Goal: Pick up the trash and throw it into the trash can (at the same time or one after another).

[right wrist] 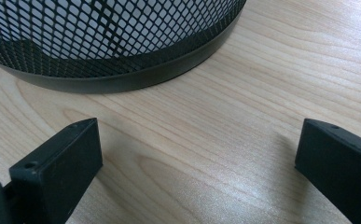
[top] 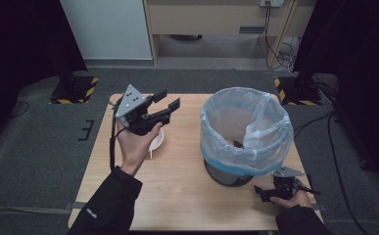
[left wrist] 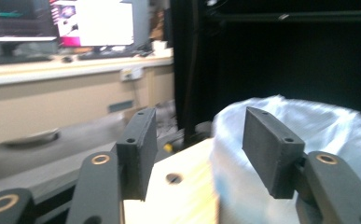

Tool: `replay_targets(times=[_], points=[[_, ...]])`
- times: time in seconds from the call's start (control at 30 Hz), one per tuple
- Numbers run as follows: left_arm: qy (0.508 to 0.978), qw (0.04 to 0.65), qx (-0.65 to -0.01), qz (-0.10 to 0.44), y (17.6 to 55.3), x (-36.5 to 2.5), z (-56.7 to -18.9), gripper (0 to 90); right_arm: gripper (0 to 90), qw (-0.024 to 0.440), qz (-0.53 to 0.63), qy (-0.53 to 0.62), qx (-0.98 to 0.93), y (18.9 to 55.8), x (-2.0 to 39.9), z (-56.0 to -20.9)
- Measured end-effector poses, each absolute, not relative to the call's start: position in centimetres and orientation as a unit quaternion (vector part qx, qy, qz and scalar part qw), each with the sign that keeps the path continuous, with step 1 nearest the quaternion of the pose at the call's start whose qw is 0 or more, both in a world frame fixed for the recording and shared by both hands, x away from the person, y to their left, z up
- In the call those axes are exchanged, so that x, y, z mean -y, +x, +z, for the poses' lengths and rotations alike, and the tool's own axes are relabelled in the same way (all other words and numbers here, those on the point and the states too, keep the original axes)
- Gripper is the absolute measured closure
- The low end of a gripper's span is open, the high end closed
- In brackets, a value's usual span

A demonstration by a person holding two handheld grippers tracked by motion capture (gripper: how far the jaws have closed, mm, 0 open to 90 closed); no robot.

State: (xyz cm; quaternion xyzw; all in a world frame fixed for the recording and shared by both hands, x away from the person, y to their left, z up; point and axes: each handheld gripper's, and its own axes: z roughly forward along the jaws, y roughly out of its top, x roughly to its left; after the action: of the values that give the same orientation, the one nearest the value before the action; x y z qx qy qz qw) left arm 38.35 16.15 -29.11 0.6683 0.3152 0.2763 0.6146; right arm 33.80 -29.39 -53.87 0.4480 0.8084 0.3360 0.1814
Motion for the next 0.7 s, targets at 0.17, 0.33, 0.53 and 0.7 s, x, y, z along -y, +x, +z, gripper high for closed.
replay_targets(times=[0.17,0.33,0.53,0.7], points=[[0.671,0.582,-0.362,0.284,38.6,-19.9,-32.2,42.4,0.8,0.181,0.336,0.448,-0.808,33.8,29.4,-53.9],[0.668,0.546,-0.421,0.282,40.0,-22.8,-36.4,42.2,0.8,0.182,0.336,0.448,-0.808,33.8,29.4,-53.9],[0.669,0.509,-0.467,0.273,41.6,-23.7,-40.5,42.2,0.8,0.181,0.336,0.448,-0.808,33.8,29.4,-53.9],[0.680,0.483,-0.483,0.266,42.4,-23.5,-42.8,42.3,0.8,0.182,0.336,0.448,-0.808,33.8,29.4,-53.9]])
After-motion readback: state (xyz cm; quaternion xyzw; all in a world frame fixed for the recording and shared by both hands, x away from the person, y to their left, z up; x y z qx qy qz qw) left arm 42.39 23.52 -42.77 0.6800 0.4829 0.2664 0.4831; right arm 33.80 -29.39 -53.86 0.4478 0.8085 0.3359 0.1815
